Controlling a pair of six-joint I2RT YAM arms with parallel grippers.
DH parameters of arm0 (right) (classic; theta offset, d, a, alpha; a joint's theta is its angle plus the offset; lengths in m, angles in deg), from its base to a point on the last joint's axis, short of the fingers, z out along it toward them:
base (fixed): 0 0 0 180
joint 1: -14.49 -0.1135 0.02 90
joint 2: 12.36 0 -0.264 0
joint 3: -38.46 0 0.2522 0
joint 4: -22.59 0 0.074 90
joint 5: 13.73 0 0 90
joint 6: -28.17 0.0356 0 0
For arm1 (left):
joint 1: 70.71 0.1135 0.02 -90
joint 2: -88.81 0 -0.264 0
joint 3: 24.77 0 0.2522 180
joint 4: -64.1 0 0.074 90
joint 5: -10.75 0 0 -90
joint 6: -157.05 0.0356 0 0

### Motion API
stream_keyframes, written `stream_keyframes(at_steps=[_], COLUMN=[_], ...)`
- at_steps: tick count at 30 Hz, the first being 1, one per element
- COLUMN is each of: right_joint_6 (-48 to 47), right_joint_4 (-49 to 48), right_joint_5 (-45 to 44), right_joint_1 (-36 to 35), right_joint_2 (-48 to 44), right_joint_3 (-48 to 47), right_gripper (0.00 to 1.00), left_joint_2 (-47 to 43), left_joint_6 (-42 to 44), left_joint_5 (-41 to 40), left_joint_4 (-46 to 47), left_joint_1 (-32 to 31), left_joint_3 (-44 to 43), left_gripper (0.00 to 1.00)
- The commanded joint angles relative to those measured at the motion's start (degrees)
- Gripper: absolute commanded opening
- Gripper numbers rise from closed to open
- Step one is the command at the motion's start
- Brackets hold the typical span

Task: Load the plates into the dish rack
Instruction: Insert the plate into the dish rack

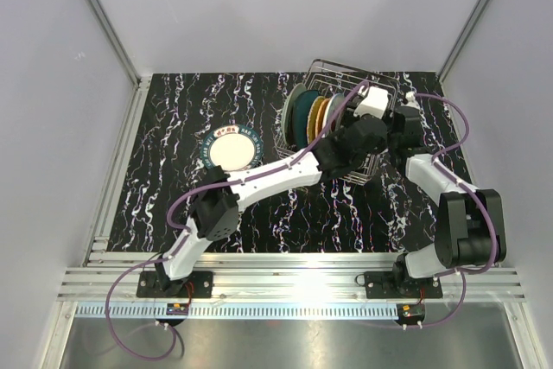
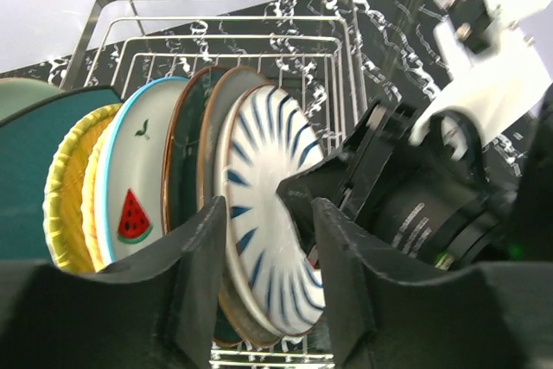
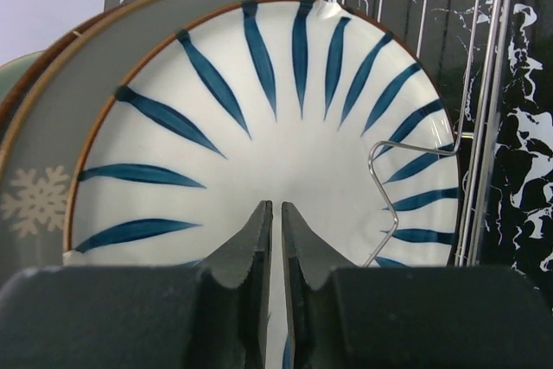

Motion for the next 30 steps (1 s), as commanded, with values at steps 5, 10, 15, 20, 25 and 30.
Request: stream_keyframes(at_steps=[5,10,15,20,25,30], right_joint_6=[-1.4,-1.3,-1.5,-1.9,-4.1,-12.0], right_joint_4=[3.3,7.4,8.8,8.4,5.3,4.6], right_joint_5=[0.3,1.7,3.4,9.6,14.2,4.0], right_joint_1=[0.3,0.2,0.2,0.0,-3.7,-24.8], right_joint_2=[-5.9,-13.1,-20.9,-27.7,-28.8,-22.4], right_joint_3=[-4.5,-3.5,0.8,2.9,3.1,0.5], right_gripper=[0.17,0.21,0.28,0.37,0.42,0.48], left_joint_2=[-14.9,-29.2,-42.8,-58.6,-72.2,-80.2], left_joint_6=[2.6,8.6,10.7,0.0,-1.3,3.4], left_joint_5=[-2.8,-7.3,-11.5,-7.2,-4.3,-8.5], left_joint_4=[6.2,10.4,10.3,-0.4,-4.0,0.0], left_joint_1=[-0.3,0.3,4.4,16.4,26.6,28.3], left_joint_3=[7.0,19.7,33.5,43.1,53.0,61.1], left_gripper=[0.59,0.68,0.71,0.74,0.79,0.97])
